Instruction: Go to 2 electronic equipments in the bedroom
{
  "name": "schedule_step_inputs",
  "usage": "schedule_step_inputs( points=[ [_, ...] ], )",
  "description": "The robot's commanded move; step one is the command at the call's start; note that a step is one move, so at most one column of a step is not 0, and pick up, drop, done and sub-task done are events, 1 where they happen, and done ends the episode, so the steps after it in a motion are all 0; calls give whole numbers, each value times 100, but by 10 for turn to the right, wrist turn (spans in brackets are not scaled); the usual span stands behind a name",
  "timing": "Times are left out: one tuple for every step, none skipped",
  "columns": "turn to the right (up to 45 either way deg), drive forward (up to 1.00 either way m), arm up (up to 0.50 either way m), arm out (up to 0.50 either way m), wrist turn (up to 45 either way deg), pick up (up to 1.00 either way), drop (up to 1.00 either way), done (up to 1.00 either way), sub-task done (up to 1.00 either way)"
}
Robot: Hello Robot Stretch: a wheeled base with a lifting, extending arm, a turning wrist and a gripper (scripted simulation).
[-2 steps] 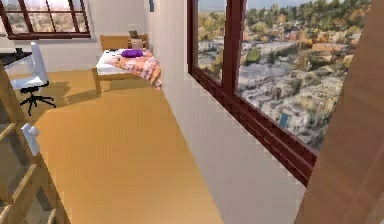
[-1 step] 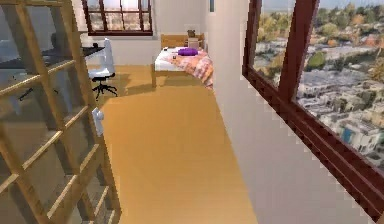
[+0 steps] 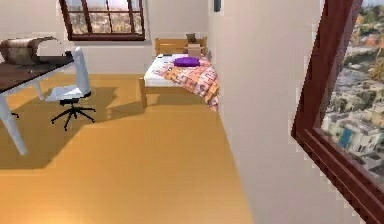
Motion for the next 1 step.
schedule_step_inputs(
  points=[
    [0, 30, 0, 0, 0, 0, 0, 0, 0]
  ],
)
